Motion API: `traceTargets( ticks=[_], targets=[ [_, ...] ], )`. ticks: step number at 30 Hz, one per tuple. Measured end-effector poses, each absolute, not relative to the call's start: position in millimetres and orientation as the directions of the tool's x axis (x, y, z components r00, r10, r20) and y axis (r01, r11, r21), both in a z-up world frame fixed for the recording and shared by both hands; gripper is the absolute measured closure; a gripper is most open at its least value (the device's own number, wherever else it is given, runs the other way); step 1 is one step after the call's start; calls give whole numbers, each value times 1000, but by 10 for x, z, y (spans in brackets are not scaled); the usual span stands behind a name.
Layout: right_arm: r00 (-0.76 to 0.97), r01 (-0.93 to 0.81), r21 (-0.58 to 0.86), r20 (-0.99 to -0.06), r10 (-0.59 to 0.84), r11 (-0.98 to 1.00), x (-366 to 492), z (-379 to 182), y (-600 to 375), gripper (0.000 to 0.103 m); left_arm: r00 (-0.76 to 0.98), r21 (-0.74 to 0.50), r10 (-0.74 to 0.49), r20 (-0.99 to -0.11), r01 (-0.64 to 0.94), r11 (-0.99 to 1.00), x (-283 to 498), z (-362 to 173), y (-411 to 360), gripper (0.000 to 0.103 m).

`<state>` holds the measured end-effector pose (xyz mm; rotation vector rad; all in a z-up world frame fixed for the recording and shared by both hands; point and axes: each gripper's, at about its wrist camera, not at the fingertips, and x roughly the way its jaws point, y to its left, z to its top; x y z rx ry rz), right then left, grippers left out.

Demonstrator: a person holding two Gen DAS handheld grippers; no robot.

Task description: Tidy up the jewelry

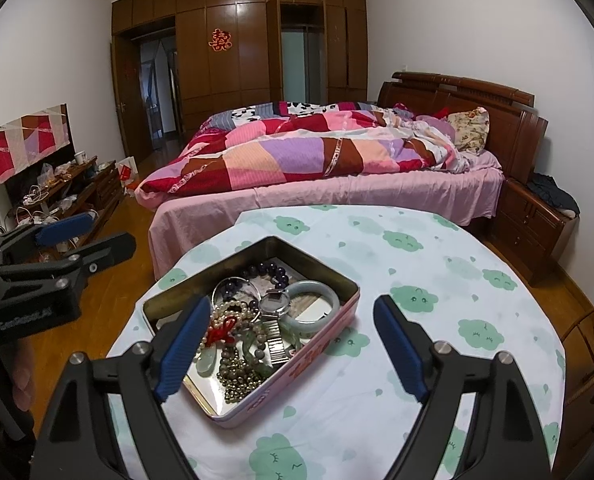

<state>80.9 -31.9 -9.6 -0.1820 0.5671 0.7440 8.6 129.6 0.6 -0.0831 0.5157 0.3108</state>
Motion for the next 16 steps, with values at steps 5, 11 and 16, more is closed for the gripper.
traceTargets(
  ticks=[5,11,16],
  targets=[
    [592,-685,40,-551,588,727,801,-141,-333,17,817,23,301,-493,-333,943,97,11,1287,17],
    [589,-688,35,-557,586,725,798,-201,-356,17,822,33,297,-487,-323,946,84,3,1268,15],
    [587,-687,34,-562,582,726,804,-213,-359,17,825,34,287,-486,-310,950,91,8,1251,15]
  ],
)
